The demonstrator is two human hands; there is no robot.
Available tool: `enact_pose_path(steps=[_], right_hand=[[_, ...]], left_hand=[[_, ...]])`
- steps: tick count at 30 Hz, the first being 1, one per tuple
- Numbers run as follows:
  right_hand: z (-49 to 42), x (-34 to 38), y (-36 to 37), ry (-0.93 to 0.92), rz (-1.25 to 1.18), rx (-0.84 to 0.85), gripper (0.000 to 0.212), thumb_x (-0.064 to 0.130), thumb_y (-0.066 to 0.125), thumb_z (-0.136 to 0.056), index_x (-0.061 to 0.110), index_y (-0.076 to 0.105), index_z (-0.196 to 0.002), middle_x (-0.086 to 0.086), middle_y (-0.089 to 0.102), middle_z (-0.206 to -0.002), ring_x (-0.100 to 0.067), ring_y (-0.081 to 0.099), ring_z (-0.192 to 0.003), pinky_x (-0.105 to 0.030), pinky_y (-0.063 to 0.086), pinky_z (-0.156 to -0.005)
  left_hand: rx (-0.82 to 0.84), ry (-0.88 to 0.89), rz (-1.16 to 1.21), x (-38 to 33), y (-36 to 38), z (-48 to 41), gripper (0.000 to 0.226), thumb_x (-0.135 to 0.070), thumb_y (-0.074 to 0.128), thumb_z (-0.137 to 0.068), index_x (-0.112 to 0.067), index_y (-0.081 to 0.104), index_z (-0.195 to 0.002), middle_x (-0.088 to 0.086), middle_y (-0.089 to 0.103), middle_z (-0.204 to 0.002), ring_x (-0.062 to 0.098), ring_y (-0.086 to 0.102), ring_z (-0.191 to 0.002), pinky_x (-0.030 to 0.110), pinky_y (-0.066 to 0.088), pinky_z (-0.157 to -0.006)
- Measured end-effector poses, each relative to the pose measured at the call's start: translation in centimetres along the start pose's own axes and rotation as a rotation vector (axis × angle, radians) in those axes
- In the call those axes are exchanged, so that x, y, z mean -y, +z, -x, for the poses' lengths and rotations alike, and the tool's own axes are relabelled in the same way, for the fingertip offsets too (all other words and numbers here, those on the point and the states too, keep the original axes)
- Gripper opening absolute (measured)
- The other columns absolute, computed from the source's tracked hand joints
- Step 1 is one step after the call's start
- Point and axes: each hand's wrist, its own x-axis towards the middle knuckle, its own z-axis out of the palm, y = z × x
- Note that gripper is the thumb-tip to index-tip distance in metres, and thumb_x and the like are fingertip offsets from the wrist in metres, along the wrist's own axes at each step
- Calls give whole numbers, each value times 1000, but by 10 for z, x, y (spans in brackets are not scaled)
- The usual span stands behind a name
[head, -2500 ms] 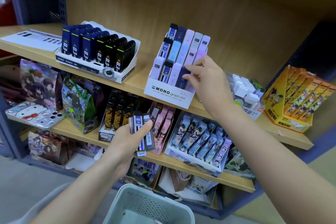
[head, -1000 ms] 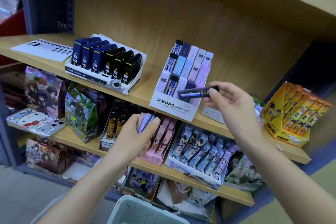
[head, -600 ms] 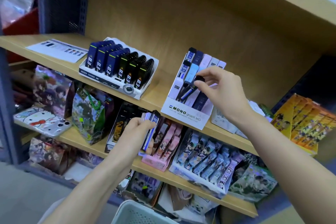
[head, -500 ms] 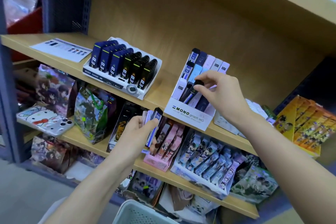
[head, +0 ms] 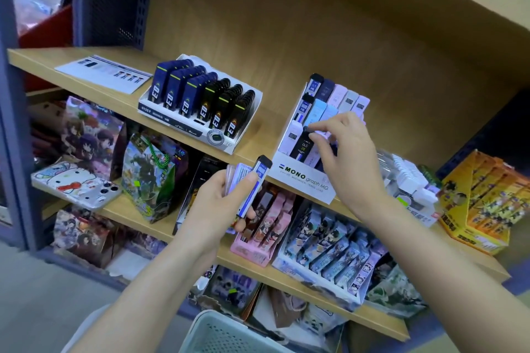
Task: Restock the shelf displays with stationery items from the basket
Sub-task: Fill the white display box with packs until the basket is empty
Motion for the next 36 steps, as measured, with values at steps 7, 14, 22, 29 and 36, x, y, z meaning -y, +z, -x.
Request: enact_pose_path(steps=[7, 14, 22, 29, 36], right_hand=[[47, 31, -6, 470, -682, 417, 6, 22, 62, -90, 23, 64, -95, 7, 67, -70, -19, 66, -68, -31, 57, -65], [52, 14, -32, 594, -857, 291, 7, 12, 59, -91, 11, 59, -98, -4, 66, -83, -9, 68, -66, -16, 54, -62], [-19, -2, -40, 286, -529, -164, 13, 13, 59, -91, 23, 53, -87, 6, 62, -84, -16, 66, -78, -30, 56, -75], [-61, -12, -6, 185, -362, -136, 7, 13, 58, -91, 17, 53, -91, 11, 58, -82, -10, 59, -80, -33, 54, -79], [-87, -22, -13, 143, -224, -294, 7, 13, 50, -94, 18, 46, -94, -1, 57, -96, -19, 58, -88, -41, 51, -81]], left_hand=[[146, 33, -60, 4, 11, 4, 22, -34, 57, -90, -13, 60, -97, -3, 51, -51, 7, 45, -43, 16, 31, -37], [127, -65, -69, 7, 22, 5, 29, -39, 48, -95, -10, 50, -89, -8, 48, -48, 7, 31, -37, 15, 24, -35], [-19, -28, 7, 6, 24, 0, 8, -14, 47, -98, -6, 48, -99, 1, 56, -68, 7, 39, -37, 19, 30, -35], [-33, 44, -56, 3, 14, -1, 15, -21, 48, -98, -7, 48, -102, 2, 61, -79, 7, 40, -37, 18, 35, -38], [-53, 90, -72, 0, 4, -9, 17, -26, 52, -96, -9, 51, -99, -8, 59, -55, 6, 40, -37, 16, 37, -41]])
